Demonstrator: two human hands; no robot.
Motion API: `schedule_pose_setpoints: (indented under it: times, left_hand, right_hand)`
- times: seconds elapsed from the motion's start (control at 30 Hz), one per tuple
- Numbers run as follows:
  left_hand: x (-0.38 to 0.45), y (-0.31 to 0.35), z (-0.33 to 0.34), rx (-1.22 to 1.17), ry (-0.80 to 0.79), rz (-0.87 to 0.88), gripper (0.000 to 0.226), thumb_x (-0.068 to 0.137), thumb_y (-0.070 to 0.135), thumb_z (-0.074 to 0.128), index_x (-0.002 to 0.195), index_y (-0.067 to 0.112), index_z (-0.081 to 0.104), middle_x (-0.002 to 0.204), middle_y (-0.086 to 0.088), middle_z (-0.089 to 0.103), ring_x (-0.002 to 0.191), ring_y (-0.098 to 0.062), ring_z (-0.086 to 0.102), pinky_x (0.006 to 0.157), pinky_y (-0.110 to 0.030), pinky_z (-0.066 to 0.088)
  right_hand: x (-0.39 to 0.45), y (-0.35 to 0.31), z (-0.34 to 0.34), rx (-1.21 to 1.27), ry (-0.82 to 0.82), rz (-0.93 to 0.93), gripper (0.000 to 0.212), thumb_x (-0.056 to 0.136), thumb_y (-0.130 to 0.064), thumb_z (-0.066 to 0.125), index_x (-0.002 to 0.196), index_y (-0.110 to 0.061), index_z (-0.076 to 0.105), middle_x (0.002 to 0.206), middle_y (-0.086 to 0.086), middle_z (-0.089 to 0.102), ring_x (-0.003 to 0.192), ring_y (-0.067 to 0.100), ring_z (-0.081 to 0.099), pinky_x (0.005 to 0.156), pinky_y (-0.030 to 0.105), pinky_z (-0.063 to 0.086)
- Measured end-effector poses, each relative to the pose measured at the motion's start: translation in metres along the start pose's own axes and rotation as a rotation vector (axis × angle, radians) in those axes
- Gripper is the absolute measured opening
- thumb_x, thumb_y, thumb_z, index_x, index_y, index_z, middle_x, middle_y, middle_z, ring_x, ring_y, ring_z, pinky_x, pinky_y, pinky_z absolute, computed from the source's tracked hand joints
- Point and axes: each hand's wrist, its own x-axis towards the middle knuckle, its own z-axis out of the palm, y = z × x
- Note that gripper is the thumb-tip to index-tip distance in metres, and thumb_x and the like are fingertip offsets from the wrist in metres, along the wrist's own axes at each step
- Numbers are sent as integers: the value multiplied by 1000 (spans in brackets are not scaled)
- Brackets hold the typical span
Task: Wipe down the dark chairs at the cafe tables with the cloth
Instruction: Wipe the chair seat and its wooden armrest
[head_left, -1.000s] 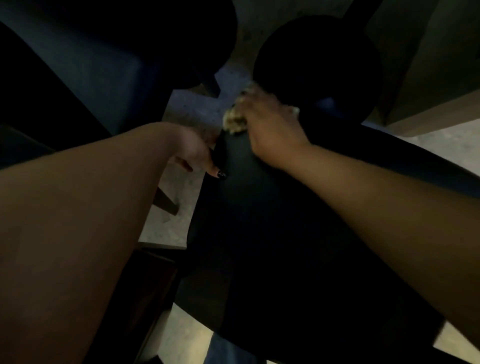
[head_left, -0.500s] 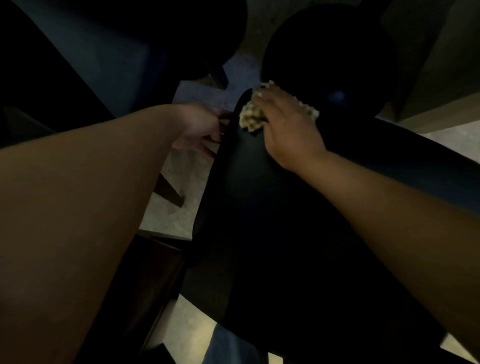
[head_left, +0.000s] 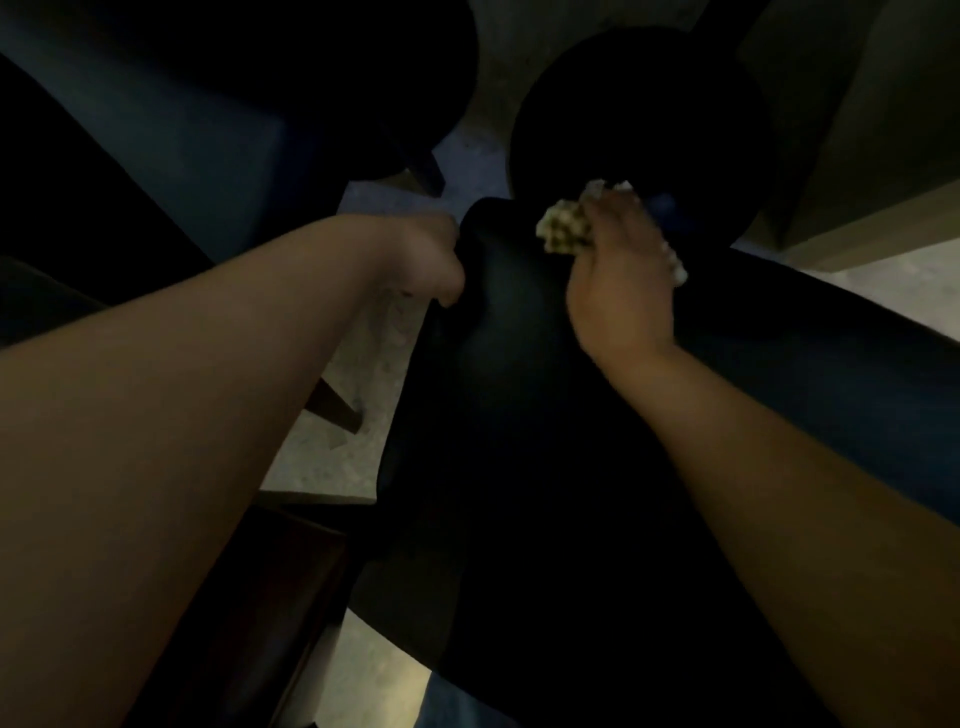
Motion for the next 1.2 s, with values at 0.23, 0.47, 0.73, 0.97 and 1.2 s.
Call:
schedule_pose_setpoints:
  times: [0.23,0.47,0.73,0.97,1.2]
  left_hand:
    - [-3,18,10,95,-44,150,122,67,34,87,155,15,5,157,-8,27,136,-20,33,105,-24,29]
    - [0,45,40,287,5,69,159,49,63,86,140,31,-41,140,-13,-52,136,-43,-31,116,-59,3]
    - [-1,56,59,420,118,191,168,40,69,85,140,23,-41,148,-5,-46,136,-35,-40,110,-62,-12]
    - [-6,73,60,462,117,266,157,47,70,81,149,22,-27,156,-2,-34,142,-28,-33,110,-67,-4]
    - [-13,89,77,535,141,280,155,48,76,77,148,20,-29,153,-2,-39,141,-32,-34,109,-70,0]
  right_hand:
    - [-37,8,-5,5,-182,-445,44,83,4,43,125,8,56,134,27,51,128,42,45,112,49,30]
    - [-39,5,-5,52,-70,-93,49,83,-4,45,131,6,50,140,25,45,133,38,40,115,48,24]
    - [-34,53,-34,17,35,103,57,81,0,40,137,3,45,144,22,40,138,36,32,118,45,18]
    - [-56,53,-39,3,-225,-300,55,80,8,47,135,4,47,143,24,42,137,39,34,116,50,23]
    - [-66,72,-45,1,17,71,58,80,1,41,138,3,43,146,23,38,140,37,28,119,45,14]
